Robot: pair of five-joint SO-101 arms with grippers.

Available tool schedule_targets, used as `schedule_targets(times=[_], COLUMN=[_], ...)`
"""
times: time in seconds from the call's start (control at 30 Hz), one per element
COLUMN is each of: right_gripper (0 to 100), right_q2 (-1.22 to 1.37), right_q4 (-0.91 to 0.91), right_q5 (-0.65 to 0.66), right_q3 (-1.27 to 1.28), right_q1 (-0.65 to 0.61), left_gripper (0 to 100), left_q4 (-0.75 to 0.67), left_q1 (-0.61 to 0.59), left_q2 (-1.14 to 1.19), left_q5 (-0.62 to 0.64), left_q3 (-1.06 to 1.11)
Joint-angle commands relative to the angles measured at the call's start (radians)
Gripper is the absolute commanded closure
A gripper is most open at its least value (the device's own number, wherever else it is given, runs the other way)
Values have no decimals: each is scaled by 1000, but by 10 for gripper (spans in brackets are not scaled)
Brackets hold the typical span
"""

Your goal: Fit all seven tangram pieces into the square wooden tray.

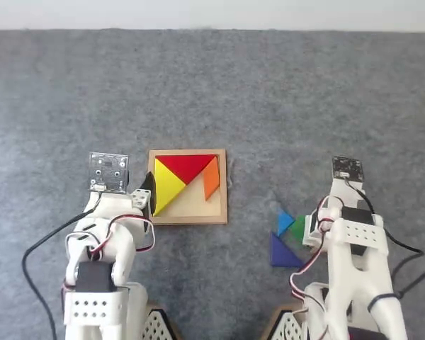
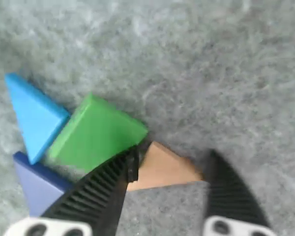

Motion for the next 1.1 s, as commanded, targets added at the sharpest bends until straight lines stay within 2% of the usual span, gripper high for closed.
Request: schedule_targets(times=[0.0,0.27,0.47,0.67,0.77,0.87,0.97,1.07], right_gripper=[903,908,908,909,904,903,903,903], right_q2=[-12,-24,-24,-24,-12,-13,-13,-13], right_q4=[-15,5,202,317,323,344,289,245], right_q5=[-9,-11,-11,-11,-9,-18,-21,-120], right_q3=[8,-17,-199,-344,-348,-285,-213,-158], right_q1=[10,12,10,2,1,-53,-77,-84], left_gripper=[847,847,847,847,847,847,847,847], left_q4=[8,8,8,8,8,9,9,9], left_q1=[-3,-3,-3,-3,-3,-3,0,2], left_q2=[-12,-12,-12,-12,-12,-12,-12,-12], left_q5=[-11,-26,-29,-29,-29,-29,-29,-29], left_q3=[-12,-10,-10,-10,-10,-10,-10,-8])
